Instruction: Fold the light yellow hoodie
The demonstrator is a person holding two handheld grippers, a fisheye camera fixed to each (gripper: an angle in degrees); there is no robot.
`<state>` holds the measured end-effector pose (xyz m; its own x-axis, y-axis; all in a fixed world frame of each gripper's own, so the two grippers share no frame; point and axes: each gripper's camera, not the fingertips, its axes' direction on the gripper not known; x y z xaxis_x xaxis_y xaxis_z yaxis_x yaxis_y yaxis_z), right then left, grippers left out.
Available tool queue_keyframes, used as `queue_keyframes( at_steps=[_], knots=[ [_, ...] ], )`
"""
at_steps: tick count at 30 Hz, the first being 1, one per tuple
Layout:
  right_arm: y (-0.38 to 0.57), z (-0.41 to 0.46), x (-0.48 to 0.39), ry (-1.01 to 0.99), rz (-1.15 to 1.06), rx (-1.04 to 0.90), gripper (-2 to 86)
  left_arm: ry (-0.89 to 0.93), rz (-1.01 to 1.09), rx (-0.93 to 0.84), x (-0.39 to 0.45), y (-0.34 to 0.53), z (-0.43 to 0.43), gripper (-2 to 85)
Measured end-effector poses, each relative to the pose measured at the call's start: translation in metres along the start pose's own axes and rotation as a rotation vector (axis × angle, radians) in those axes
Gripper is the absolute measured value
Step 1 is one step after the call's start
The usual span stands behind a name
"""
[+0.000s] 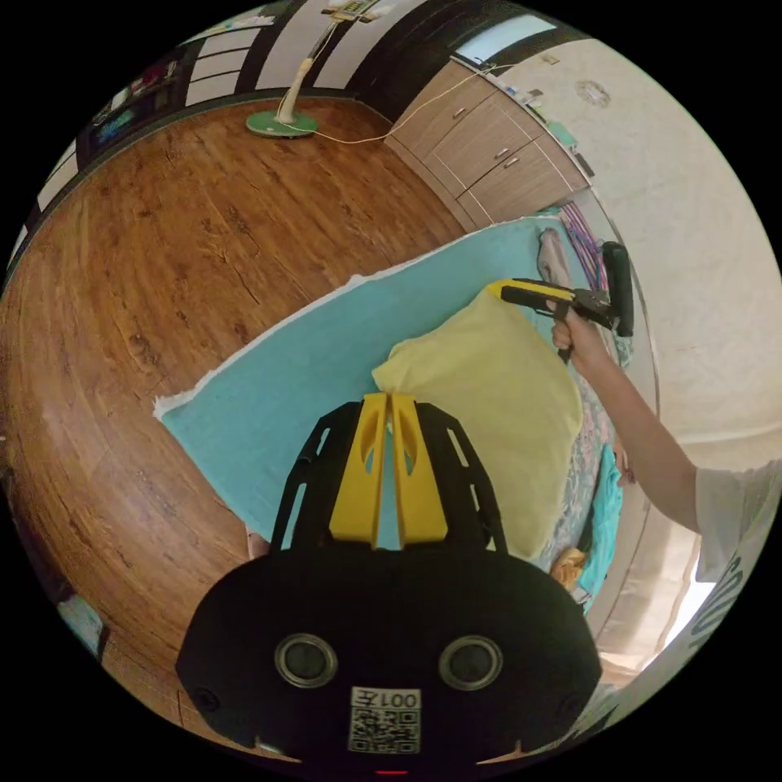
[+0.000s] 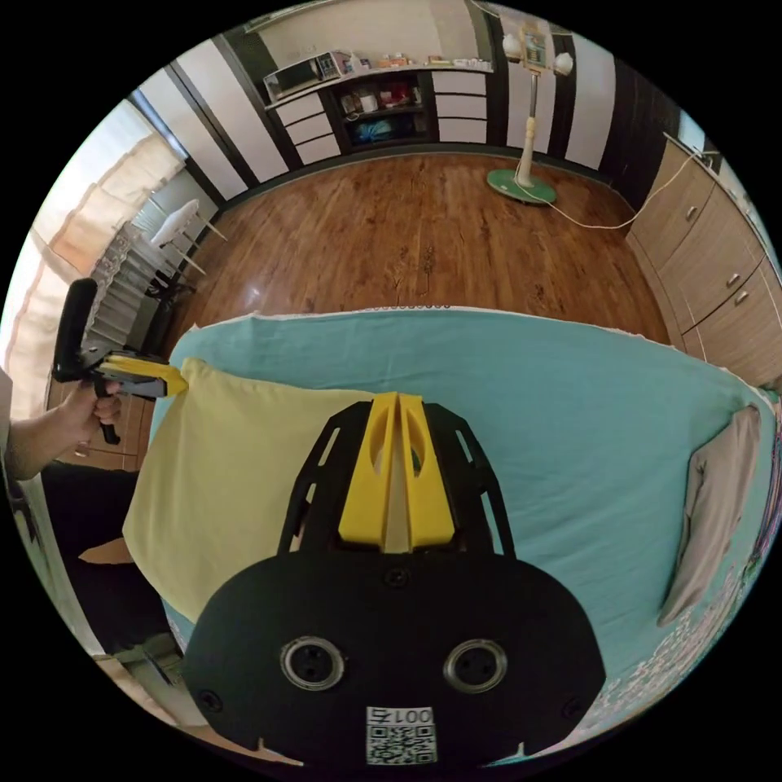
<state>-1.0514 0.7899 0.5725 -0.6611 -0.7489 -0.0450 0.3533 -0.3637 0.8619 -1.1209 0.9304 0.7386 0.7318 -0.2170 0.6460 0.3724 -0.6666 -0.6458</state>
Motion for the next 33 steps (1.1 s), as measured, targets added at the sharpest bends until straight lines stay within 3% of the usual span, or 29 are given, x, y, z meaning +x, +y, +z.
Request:
queue_keyframes(
  at_steps=[3, 7, 13, 18, 20, 23, 33],
  knots=[
    [0.011, -0.019, 0.036, -0.099, 0.063, 0.026, 0.4, 0.027, -0.043, 0.006, -0.009, 0.009, -0.014, -0.9],
    [0.054, -0.098, 0.078, 0.007, 0.099, 0.148, 1.1, 0.122, -0.077, 0.044, -0.024, 0.009, -0.049, -0.8],
    [0.204, -0.232, 0.069, 0.118, 0.342, 0.205, 7.7, 0.079, -0.033, -0.055, -0.036, 0.002, -0.13, 0.5],
    [0.324, -0.224, 0.015, -0.084, 0.697, 0.206, 12.9, 0.272, 0.076, -0.31, -0.007, 0.026, -0.153, 4.4],
    [0.361, -0.211, 0.011, -0.229, 0.876, 0.339, 13.8, 0.4, 0.028, -0.38, 0.001, 0.04, -0.155, 6.4],
    [0.386, -0.2, 0.024, -0.373, 1.046, 0.512, 14.1, 0.524, -0.054, -0.408, 0.005, 0.049, -0.161, 6.7],
    [0.427, -0.204, 0.071, -0.65, 1.291, 0.735, 15.2, 0.579, -0.084, -0.431, -0.016, 0.048, -0.238, 9.1]
  ],
)
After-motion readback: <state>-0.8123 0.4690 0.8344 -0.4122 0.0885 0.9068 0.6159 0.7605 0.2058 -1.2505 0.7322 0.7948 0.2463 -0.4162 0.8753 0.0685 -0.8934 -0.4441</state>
